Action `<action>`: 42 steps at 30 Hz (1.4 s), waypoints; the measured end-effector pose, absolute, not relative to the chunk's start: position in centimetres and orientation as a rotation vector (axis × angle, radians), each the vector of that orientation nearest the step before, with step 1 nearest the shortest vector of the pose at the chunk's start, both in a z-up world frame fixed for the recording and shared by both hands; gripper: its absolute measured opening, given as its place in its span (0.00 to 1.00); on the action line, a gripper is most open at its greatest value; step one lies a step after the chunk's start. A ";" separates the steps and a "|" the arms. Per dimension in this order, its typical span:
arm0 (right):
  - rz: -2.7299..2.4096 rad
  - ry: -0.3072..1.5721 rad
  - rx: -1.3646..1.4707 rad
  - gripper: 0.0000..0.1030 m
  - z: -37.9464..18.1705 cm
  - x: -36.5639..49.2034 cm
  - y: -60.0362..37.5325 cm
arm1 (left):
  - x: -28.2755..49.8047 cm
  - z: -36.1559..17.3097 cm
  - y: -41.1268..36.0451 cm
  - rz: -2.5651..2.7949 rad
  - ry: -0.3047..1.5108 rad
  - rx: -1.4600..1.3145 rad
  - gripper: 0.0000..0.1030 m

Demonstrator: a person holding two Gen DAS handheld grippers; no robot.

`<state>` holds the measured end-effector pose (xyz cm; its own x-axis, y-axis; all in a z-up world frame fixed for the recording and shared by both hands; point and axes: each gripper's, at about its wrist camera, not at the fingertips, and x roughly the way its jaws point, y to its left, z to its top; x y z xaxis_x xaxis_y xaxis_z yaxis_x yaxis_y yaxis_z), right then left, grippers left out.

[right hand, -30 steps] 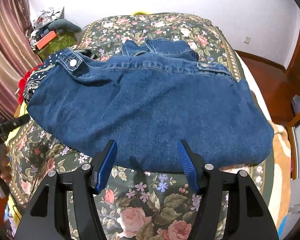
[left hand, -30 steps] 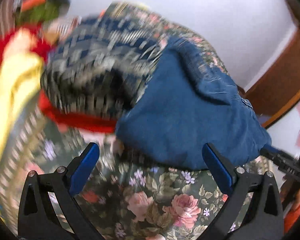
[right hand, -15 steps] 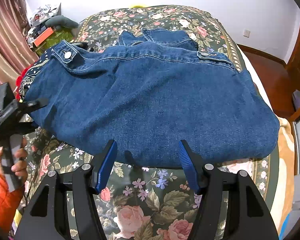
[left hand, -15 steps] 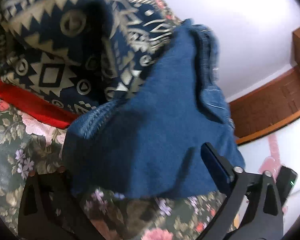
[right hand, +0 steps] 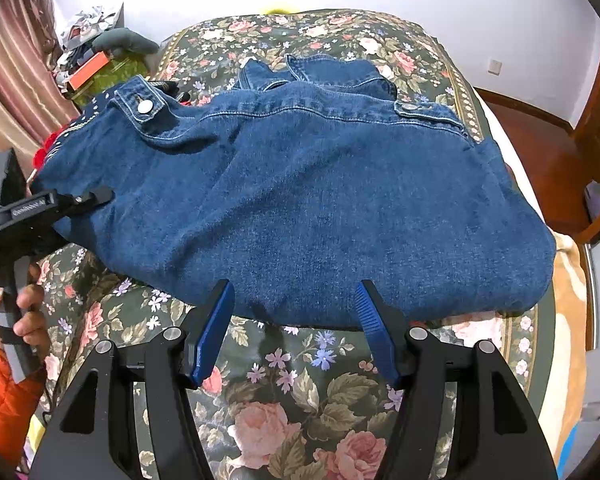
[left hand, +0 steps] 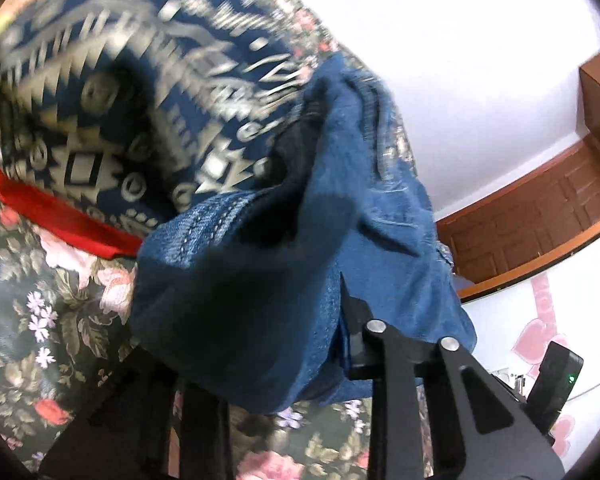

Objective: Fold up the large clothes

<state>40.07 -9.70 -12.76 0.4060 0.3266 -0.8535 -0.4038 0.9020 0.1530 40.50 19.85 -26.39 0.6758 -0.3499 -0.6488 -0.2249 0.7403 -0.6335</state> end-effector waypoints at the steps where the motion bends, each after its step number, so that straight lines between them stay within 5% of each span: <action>1: 0.460 1.054 -0.082 0.57 -12.6 40.0 -9.8 | 40.4 -25.7 19.3 -0.078 0.841 -0.739 0.25; 11: 0.444 1.022 -0.092 0.57 -10.6 39.2 -10.3 | 39.5 -15.9 10.9 -0.085 0.657 -0.430 0.16; 20: 0.484 0.941 -0.145 0.57 -7.3 39.4 -8.3 | 36.3 -9.7 15.9 -0.082 0.507 -0.516 0.12; 25: 0.526 0.942 -0.158 0.66 -8.2 40.8 -5.6 | 34.8 -9.4 18.5 -0.012 0.494 -0.509 0.11; 36: 0.597 1.185 -0.114 0.66 -15.8 44.3 -1.0 | 36.2 -12.3 18.2 0.000 0.539 -0.422 0.11; 42: 0.620 1.162 -0.101 0.66 -14.5 43.8 -3.5 | 37.7 -12.3 15.5 -0.019 0.530 -0.360 0.11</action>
<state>43.78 -3.50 -14.46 0.2519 0.4044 -0.8792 -0.5058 0.8296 0.2367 37.75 15.52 -12.31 0.8642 -0.1101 -0.4909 -0.0744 0.9370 -0.3412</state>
